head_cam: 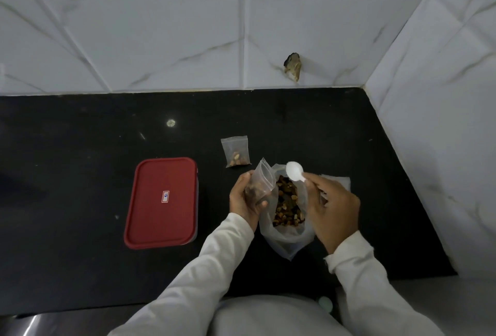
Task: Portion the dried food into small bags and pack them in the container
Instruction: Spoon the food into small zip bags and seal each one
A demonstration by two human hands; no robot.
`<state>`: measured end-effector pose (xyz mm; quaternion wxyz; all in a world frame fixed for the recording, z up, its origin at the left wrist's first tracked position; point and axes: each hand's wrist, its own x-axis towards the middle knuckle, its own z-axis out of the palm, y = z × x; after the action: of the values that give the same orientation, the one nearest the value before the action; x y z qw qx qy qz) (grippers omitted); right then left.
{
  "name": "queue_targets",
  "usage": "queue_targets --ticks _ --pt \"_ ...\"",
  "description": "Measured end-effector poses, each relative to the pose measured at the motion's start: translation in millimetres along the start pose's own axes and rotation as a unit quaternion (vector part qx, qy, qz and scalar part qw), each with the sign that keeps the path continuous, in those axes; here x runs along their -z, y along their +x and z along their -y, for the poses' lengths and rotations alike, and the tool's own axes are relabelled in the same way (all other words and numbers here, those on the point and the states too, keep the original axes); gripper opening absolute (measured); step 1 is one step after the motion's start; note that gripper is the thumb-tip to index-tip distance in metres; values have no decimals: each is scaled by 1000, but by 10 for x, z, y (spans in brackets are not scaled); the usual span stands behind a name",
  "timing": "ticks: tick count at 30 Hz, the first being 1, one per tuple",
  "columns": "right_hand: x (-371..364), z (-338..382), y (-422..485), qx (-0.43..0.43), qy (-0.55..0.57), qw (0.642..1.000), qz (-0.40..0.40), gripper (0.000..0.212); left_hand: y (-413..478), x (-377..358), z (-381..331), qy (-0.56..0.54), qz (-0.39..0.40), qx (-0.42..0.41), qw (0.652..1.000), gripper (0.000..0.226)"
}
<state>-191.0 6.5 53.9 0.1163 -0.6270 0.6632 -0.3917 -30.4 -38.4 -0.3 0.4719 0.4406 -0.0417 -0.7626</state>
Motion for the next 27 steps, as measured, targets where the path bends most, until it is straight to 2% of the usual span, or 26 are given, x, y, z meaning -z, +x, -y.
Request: queue_targets --ticks 2,6,12,17,19,21,23,27 --pt "17 -151 -44 -62 -11 998 22 14 3 37 -14 3 9 -24 1000 21" --pt "-61 -446 -200 -122 -41 987 94 9 10 78 -46 12 21 -62 998 39" --pt "-192 -484 -255 -141 -31 981 130 9 0 92 -54 17 21 -96 995 47" --pt "-211 -368 -127 -167 -99 969 150 25 -17 64 -83 23 -5 -132 991 57" --pt "-172 -216 -70 -112 -61 986 112 28 -36 38 -80 19 -10 -149 989 62" --pt "-151 -10 22 -97 26 989 107 28 -65 -3 -79 15 -16 -171 985 64" --pt "-191 163 114 -133 106 976 139 31 -87 -48 -79 14 -35 -181 983 64" --pt "-316 324 224 -195 195 946 170 34 -102 -88 -68 25 -38 -195 980 73"
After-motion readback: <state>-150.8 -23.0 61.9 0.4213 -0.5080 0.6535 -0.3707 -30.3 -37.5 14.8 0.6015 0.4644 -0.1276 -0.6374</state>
